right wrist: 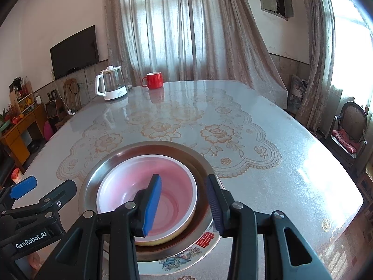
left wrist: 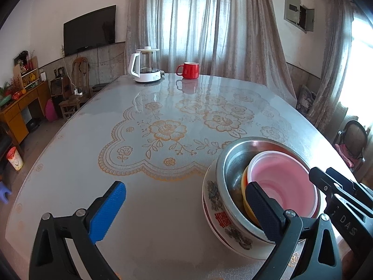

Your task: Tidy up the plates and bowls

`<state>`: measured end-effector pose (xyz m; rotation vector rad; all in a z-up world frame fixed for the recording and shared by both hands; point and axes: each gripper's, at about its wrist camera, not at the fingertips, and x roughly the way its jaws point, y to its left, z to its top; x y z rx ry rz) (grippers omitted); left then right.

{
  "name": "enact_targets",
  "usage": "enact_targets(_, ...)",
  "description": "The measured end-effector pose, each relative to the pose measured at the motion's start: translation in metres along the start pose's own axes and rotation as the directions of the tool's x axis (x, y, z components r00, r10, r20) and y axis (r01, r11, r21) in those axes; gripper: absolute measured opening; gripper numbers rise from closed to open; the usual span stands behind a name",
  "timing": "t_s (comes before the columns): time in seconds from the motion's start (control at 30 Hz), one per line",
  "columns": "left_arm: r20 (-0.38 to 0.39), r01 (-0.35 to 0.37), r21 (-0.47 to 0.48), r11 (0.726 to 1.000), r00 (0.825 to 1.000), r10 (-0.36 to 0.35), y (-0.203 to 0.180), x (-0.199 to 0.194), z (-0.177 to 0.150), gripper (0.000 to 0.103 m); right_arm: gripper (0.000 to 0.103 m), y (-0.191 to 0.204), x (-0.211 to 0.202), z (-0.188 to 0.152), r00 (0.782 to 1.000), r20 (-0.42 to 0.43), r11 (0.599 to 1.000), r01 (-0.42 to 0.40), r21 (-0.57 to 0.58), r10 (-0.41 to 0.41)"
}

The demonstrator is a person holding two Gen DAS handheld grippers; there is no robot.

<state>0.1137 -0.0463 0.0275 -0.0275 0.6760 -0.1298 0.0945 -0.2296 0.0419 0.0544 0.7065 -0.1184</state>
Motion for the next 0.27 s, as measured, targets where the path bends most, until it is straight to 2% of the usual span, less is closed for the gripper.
enact_targets(0.27,0.013,-0.008,0.0,1.0,1.0,0.008,0.0013,0.0022,0.0014,0.101,0.039,-0.0037,-0.0008,0.0022,1.0,0.015,1.0,-0.004,-0.002,0.004)
